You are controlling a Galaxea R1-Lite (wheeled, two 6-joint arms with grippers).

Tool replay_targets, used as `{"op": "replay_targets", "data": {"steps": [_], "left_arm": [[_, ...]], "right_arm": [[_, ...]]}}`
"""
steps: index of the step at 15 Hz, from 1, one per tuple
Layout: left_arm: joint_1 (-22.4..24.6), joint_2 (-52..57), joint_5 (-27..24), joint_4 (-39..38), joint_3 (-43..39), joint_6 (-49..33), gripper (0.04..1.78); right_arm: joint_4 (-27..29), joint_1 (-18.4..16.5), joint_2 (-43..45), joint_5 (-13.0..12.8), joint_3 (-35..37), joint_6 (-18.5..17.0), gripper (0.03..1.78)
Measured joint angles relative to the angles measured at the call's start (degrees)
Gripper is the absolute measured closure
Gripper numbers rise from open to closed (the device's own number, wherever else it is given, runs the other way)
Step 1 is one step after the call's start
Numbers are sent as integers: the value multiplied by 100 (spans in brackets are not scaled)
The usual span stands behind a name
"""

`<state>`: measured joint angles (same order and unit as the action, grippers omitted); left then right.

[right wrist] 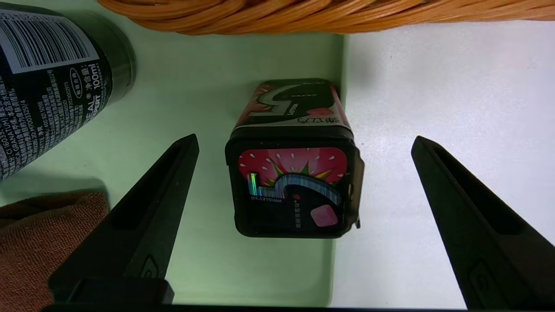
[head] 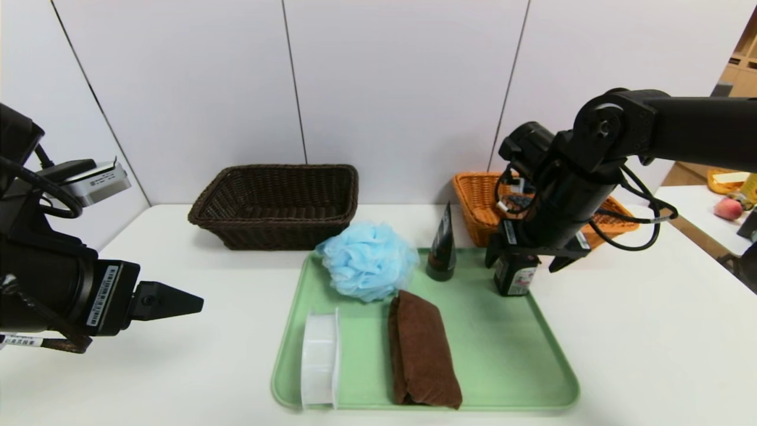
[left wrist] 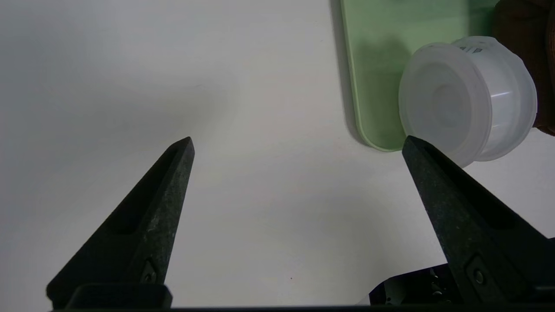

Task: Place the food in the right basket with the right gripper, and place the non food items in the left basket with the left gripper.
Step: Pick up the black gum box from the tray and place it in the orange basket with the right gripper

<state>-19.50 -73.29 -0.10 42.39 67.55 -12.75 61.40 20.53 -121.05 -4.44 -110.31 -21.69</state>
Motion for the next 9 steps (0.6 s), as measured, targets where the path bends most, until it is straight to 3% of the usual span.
{"op": "replay_targets", "data": {"steps": [6, 9], "left_arm": [[0, 48, -1, 9, -46, 2, 13], [0, 102, 2, 11, -126, 0, 13]], "right_arm": [[-127, -9, -119, 54, 9, -22, 96], [-129, -9, -133, 54, 12, -37, 102]]}}
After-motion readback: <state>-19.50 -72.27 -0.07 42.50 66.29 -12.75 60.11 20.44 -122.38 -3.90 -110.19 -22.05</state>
